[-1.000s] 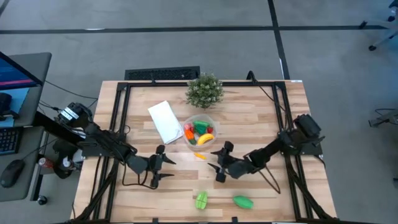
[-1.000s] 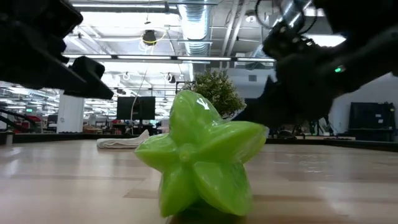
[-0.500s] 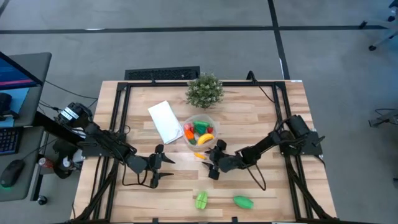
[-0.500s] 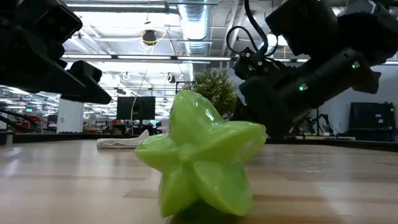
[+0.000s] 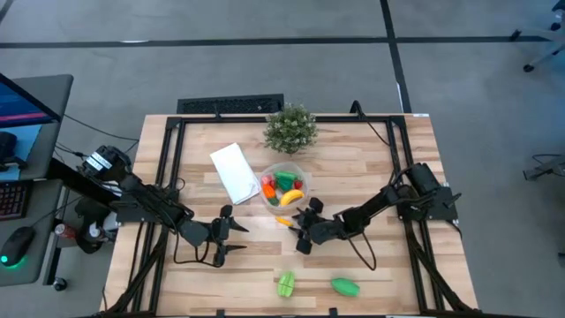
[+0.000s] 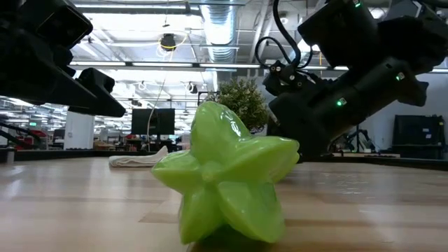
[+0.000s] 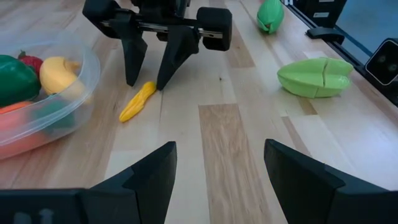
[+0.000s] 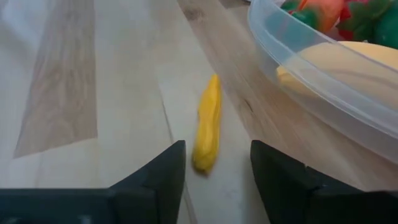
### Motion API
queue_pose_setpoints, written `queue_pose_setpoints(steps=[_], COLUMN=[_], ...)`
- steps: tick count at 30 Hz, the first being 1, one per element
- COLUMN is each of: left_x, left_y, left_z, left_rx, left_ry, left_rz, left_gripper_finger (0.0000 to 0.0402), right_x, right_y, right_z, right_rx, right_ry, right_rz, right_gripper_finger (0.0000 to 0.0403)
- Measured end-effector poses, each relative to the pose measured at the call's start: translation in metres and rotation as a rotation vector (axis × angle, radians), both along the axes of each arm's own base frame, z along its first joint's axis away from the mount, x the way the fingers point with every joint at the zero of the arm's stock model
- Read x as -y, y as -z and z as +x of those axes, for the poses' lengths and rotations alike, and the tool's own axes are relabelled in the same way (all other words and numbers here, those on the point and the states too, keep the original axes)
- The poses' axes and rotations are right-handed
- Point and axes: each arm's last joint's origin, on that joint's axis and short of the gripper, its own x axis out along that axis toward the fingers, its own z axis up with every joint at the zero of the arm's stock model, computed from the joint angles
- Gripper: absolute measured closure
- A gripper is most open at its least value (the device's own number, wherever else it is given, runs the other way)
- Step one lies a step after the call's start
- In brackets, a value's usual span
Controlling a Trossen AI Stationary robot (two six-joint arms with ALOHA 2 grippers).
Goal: Pick and placing Produce into tupperware
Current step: Put the yellow corn into the transparent bin
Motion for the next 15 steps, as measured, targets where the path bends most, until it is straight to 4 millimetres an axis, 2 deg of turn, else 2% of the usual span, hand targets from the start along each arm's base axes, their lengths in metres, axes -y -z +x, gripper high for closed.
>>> queue_pose_setpoints(steps=[15], left_x=[-0.0001], left_y=[0.0000], left_z=[0.0000], left_rx=[0.000], left_ry=[-0.001], left_rz=[0.000], left_gripper_finger=[0.0168], right_x=[0.0016], right_y=[0.0001], right_z=[0.0005], right_rx=[0.000], right_ry=[0.004], right_rz=[0.000], right_gripper_finger=[0.0307])
